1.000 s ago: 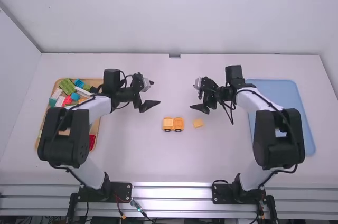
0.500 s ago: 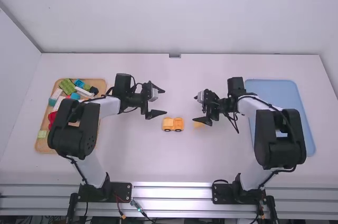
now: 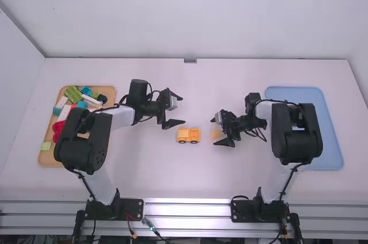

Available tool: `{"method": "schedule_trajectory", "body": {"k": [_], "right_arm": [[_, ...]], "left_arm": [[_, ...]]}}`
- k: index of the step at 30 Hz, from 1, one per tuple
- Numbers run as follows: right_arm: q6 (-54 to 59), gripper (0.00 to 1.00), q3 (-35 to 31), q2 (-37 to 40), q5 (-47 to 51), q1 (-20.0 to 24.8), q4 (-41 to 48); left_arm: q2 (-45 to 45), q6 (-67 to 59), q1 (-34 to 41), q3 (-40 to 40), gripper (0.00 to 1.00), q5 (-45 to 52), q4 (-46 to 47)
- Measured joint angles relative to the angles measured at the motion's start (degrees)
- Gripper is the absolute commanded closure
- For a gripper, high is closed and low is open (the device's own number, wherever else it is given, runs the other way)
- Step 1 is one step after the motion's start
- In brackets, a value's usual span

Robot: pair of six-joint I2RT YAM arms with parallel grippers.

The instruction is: Assemble lego blocks to make yellow taxi

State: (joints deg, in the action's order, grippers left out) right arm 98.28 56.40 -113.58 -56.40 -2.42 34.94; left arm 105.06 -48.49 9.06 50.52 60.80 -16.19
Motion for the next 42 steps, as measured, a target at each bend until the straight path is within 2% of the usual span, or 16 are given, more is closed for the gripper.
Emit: {"method": "schedule_trajectory", "body": {"k": [3, 9, 14, 17, 21, 27, 31, 36, 42], "right_arm": [[5.7, 0.04, 2.6, -2.0, 1.2, 0.4, 5.2], [9.5, 0.04, 8.1, -6.4, 2.1, 1.4, 7.3], [10.8, 0.12, 10.4, -10.5, 2.4, 1.2, 8.3], [12.7, 0.2, 10.4, -11.8, 2.4, 1.1, 9.9], [14.3, 0.22, 10.4, -12.0, 2.4, 1.1, 9.7], [12.8, 0.3, 7.7, -12.0, 2.1, 1.1, 3.3], [12.1, 0.32, 6.9, -12.0, 1.2, 1.1, 3.0], [11.5, 0.44, 7.0, -12.0, 0.3, 1.3, 2.8], [11.3, 0.48, 7.0, -12.0, 0.0, 1.2, 2.8]], "left_arm": [[0.0, 0.8, 0.0, 0.0, 0.01, -0.6, 0.0], [0.0, 1.2, 0.0, 0.0, 0.01, -1.1, 0.0], [0.0, 2.7, 0.0, 0.0, 0.01, -1.1, -1.4], [0.0, 3.5, -0.1, 0.0, 0.01, -1.1, -1.5], [0.0, 3.7, 0.0, 0.0, 0.01, -1.1, -1.4], [0.0, 4.2, -0.1, 0.0, 0.01, -1.0, -1.5], [0.0, 5.6, 0.0, 0.0, 0.01, -1.0, -2.6], [0.0, 6.7, 0.0, 0.0, 0.01, -1.0, -2.6], [0.0, 7.0, 0.0, 0.0, 0.01, -1.0, -2.6]]}}
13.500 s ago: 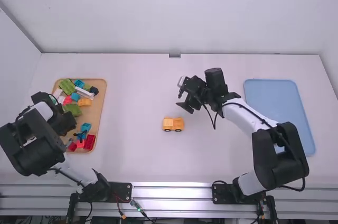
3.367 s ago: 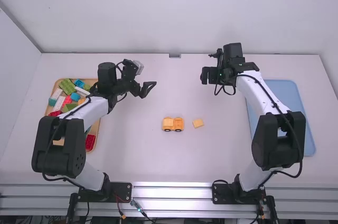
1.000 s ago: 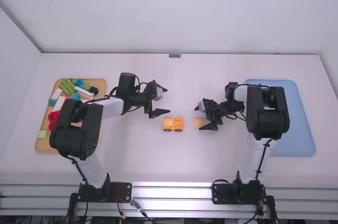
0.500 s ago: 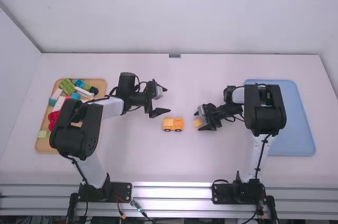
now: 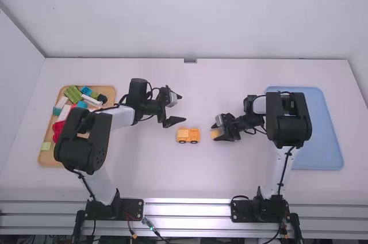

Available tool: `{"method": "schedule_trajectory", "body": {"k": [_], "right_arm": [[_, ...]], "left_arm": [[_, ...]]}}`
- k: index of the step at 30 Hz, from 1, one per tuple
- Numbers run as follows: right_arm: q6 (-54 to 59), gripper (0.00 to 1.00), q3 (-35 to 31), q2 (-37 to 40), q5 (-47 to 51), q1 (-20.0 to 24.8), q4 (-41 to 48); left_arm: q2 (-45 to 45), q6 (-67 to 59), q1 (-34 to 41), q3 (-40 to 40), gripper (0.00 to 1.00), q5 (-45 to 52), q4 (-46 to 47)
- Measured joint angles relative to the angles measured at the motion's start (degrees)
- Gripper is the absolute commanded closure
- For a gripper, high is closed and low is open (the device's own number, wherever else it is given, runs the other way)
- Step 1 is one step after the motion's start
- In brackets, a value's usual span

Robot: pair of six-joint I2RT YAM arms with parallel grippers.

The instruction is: Assemble lego blocks to make yellow taxi

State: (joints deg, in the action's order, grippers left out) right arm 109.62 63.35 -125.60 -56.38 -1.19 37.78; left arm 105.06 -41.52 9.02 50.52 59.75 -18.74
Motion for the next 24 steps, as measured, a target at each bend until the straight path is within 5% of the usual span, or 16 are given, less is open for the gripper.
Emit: {"method": "schedule_trajectory", "body": {"k": [24], "right_arm": [[-3.1, 0.67, 0.0, 0.0, 1.4, -0.2, -0.1]], "left_arm": [[0.0, 0.0, 0.0, 0.0, 0.01, 0.0, 1.0]]}}
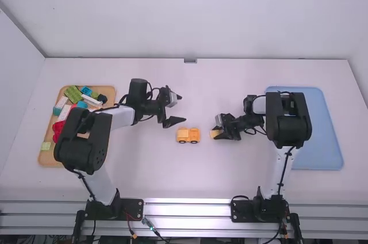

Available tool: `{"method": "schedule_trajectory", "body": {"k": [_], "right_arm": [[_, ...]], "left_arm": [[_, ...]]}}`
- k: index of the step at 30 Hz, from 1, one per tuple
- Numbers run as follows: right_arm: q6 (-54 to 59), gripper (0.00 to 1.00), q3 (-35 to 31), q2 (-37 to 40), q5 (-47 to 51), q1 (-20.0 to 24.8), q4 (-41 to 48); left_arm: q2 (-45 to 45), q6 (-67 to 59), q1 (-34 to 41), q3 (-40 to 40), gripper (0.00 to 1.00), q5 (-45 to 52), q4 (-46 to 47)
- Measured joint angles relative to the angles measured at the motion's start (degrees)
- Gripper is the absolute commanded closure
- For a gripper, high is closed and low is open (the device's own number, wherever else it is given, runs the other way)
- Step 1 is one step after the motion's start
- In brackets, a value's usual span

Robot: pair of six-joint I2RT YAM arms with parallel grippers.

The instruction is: Assemble lego blocks to make yellow taxi

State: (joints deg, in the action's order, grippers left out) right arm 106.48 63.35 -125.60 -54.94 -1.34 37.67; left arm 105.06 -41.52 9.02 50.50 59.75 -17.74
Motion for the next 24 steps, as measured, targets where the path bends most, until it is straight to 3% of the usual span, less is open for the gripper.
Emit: {"method": "schedule_trajectory", "body": {"k": [7, 12, 16, 18, 19, 24], "right_arm": [[-0.1, 0.64, 0.0, 0.0, -2.6, 0.0, 1.3], [0.1, 0.64, 2.7, 0.0, -3.4, -0.2, 9.7], [0.0, 0.67, 6.5, 0.0, -3.8, -1.2, 13.6], [-0.3, 0.6, 7.6, 0.0, -3.9, -1.8, 14.0], [-0.6, 0.43, 8.1, 0.0, -3.8, -2.3, 13.9], [-1.6, 0.36, 8.6, 0.0, -3.0, -4.3, 13.7]], "left_arm": [[0.0, 0.0, 0.0, 0.0, 0.01, 1.1, 4.3], [0.0, -4.9, 0.5, 0.0, 0.01, 2.0, 11.1], [0.0, -6.2, 2.1, -1.0, 0.01, -0.8, 8.6], [0.0, -5.8, 2.8, -2.3, 0.01, -2.0, 5.8], [0.0, -5.3, 3.2, -3.5, 0.01, -2.6, 3.2], [0.0, -1.1, 3.2, -9.8, 0.01, -3.3, -10.9]]}}
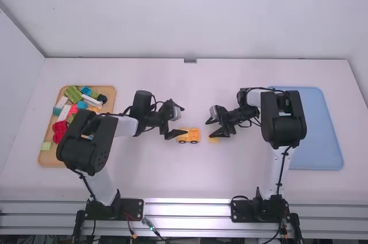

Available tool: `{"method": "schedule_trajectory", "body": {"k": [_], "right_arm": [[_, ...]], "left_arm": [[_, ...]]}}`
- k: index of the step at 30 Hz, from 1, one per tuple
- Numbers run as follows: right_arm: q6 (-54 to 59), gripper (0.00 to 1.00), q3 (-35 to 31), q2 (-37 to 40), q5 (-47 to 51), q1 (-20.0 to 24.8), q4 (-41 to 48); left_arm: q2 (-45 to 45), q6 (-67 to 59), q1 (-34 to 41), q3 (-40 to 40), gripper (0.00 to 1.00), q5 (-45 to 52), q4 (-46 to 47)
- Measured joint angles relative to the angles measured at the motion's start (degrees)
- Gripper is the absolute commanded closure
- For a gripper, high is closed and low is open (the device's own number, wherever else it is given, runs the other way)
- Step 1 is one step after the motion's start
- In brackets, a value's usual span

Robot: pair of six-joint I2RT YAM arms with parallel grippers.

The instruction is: Assemble lego blocks to make yellow taxi

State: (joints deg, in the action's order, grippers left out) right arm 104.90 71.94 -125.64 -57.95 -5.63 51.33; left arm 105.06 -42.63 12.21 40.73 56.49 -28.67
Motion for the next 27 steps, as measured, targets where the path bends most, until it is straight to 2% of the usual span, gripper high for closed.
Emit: {"method": "schedule_trajectory", "body": {"k": [6, 12, 16, 19, 21, 22, 23, 25, 27], "right_arm": [[0.2, 0.27, -0.9, 0.0, -2.0, 0.6, -0.1], [1.0, 0.24, -4.7, 0.2, -4.7, 3.3, -0.6], [-0.2, 0.17, -8.5, 3.0, -5.4, 3.1, -5.4], [-6.9, 0.16, -13.2, 8.3, -4.0, 2.0, -18.5], [-16.9, 0.15, -17.5, 12.7, -1.3, 0.5, -33.5], [-17.4, 0.14, -18.0, 13.0, -0.9, 0.3, -34.2], [-22.0, 0.14, -20.1, 14.5, 0.3, -0.5, -40.3], [-28.2, 0.13, -23.7, 15.9, 1.7, -1.9, -46.4], [-31.6, 0.13, -25.4, 16.0, 2.2, -2.4, -47.8]], "left_arm": [[0.0, 5.3, 0.0, -4.0, 0.01, -2.9, -9.8], [0.0, 8.3, 0.0, -4.4, 0.01, -3.7, -10.5], [0.0, 9.0, 0.0, -4.4, 0.01, -3.8, -10.6], [0.0, 9.3, 0.0, -4.4, 0.01, -3.8, -10.6], [0.0, 9.4, 0.0, -4.4, 0.01, -3.9, -10.6], [0.0, 9.5, 0.0, -4.4, 0.01, -3.9, -10.6], [0.0, 9.5, 0.0, -4.4, 0.01, -3.9, -10.6], [0.0, 9.7, 0.0, -4.4, 0.01, -3.8, -10.6], [0.0, 9.7, 0.0, -4.4, 0.01, -3.8, -10.4]]}}
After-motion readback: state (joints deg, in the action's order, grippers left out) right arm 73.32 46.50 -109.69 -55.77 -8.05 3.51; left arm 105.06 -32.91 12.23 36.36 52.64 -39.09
